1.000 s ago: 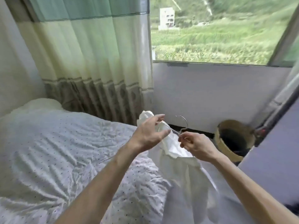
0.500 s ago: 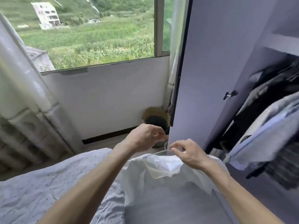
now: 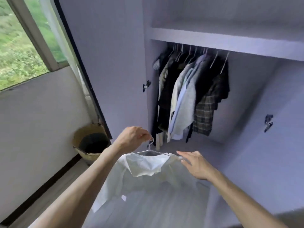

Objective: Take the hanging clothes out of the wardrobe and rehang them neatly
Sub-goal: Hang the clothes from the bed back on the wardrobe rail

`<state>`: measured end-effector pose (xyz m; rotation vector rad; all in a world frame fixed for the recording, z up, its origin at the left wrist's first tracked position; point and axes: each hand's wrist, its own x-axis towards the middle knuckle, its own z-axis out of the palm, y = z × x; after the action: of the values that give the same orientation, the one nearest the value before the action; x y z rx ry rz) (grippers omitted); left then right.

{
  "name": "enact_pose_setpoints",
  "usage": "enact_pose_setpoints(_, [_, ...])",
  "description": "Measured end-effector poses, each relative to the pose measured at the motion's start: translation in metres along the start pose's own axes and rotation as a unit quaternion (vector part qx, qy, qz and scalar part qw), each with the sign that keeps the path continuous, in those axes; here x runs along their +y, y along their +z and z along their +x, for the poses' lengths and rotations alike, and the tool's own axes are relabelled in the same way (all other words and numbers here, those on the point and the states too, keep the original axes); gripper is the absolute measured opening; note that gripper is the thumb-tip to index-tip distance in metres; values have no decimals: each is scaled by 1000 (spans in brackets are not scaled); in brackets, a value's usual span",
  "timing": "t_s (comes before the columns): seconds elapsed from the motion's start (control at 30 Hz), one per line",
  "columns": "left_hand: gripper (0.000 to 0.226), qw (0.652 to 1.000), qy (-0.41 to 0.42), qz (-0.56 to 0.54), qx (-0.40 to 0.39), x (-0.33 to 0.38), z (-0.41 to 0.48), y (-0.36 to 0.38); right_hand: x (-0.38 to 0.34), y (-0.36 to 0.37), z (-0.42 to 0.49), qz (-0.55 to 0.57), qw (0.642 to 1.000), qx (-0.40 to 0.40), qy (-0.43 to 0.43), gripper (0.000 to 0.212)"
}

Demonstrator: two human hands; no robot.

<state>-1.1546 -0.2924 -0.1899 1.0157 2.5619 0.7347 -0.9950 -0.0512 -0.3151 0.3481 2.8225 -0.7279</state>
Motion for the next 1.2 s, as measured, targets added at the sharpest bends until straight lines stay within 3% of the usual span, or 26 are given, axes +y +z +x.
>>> enact_pose_setpoints(0.07, [21,999,19,-23,-17,11,18,4,15,9,-11,-12,1000,5,27,36])
enact_pose_setpoints(0.13, [19,998,37,-39,-31,23,34,8,25,13,-25,-3,999,7,51,13])
enact_pose_setpoints(0.23, [18,995,77,-26,-56,42,56,18,26,7,-47,61,995,10,84,11])
enact_pose_setpoints(0.3, [18,993,99,-18,-64,52,69,27,25,-1,-58,89,991,-16,96,21])
enact_pose_setpoints(0.4, [19,990,124,-32,-64,70,84,42,24,-9,-67,170,977,-63,112,17])
enact_pose_setpoints(0.53, [22,987,144,-19,-69,93,97,55,27,-15,-80,322,934,-51,147,15])
enact_pose_setpoints(0.67, [42,978,146,69,-134,116,99,57,35,-21,-89,447,870,7,208,3])
enact_pose_setpoints(0.77, [43,973,164,83,-142,116,104,56,43,-25,-88,516,813,61,261,20])
enact_pose_setpoints(0.83, [44,971,165,87,-146,111,114,56,50,-29,-86,543,784,107,280,19])
enact_pose_setpoints(0.97, [53,966,200,129,-104,103,142,52,65,-47,-72,519,783,175,295,16])
enact_pose_setpoints(1.1, [61,950,238,202,9,115,177,29,83,-84,-41,472,799,239,285,4])
enact_pose_setpoints(1.2, [68,936,258,223,90,134,217,0,103,-124,-6,409,823,285,270,11])
